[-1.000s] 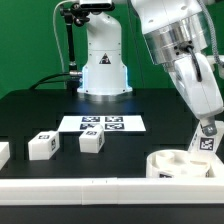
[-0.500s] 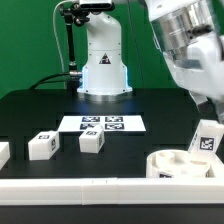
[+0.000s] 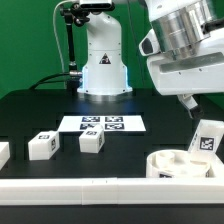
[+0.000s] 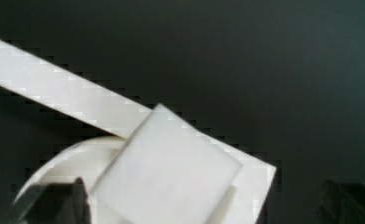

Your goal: Assemble stool

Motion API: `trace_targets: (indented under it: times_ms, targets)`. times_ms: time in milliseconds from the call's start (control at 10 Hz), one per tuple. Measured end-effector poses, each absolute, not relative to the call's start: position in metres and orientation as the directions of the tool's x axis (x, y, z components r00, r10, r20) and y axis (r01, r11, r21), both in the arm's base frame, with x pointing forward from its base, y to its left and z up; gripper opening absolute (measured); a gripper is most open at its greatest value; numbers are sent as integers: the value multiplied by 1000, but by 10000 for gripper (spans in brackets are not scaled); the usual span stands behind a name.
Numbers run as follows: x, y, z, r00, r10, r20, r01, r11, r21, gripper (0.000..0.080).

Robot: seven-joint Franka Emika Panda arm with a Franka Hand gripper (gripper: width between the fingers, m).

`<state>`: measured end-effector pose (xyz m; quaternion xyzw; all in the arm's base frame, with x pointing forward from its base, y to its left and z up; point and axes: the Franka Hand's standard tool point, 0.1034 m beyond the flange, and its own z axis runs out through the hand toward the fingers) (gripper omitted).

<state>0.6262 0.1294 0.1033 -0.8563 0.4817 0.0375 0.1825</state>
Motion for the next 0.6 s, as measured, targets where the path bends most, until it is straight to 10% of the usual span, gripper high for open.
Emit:
trace_targets:
  times_ms: [600]
  targets:
    - [629,134,109,939,-342,26,-323,-906,-274,648]
